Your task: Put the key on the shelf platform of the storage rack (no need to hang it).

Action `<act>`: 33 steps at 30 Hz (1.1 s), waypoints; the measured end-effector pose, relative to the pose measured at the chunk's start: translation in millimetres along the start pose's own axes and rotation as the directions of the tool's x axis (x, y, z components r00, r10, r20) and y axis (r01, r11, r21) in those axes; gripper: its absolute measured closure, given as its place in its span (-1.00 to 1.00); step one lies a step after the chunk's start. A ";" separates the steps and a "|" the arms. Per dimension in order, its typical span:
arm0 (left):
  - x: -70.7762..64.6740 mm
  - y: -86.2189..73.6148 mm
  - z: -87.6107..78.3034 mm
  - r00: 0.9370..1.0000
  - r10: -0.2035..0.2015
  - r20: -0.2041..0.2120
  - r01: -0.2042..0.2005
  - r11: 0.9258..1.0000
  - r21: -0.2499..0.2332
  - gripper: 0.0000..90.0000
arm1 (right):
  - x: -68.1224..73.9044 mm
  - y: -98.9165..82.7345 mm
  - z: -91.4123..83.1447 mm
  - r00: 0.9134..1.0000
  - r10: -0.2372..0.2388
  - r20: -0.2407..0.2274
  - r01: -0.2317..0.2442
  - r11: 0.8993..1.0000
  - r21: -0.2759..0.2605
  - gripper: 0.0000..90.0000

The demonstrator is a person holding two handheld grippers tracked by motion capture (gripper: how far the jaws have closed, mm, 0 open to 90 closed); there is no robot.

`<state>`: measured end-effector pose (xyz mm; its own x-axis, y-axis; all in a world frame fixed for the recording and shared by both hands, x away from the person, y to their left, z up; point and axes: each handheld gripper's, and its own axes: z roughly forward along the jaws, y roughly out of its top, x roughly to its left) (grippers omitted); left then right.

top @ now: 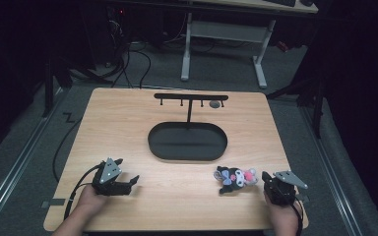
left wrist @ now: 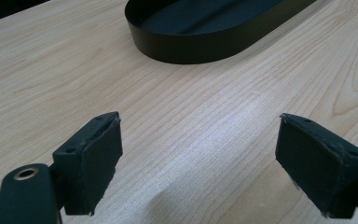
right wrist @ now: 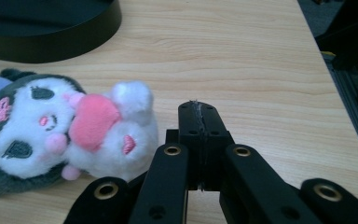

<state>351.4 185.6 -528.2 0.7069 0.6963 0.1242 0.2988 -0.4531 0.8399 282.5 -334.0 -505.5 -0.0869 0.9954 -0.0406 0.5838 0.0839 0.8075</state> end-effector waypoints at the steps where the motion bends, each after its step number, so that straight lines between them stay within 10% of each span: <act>1: 0.0 0.0 0.0 1.000 0.000 0.000 0.000 1.000 0.000 -0.66 | 0.0 0.0 0.0 1.000 0.000 0.000 0.000 1.000 0.000 1.00; 21: 0.6 0.8 1.1 1.000 -0.006 0.003 0.006 1.000 -0.003 -0.66 | 16.2 -14.4 -14.6 0.994 -0.095 -0.053 0.096 0.995 0.025 0.99; 33: 1.2 0.8 0.9 1.000 -0.008 0.003 0.008 1.000 -0.001 -0.66 | 46.4 -13.0 -23.4 0.968 -0.183 -0.170 0.186 0.983 0.004 0.97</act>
<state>353.0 185.6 -527.8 0.7066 0.6982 0.1155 0.3040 -0.4469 0.8414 252.0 -290.0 -504.1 -0.3284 0.9406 -0.0867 0.5609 0.2680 0.7833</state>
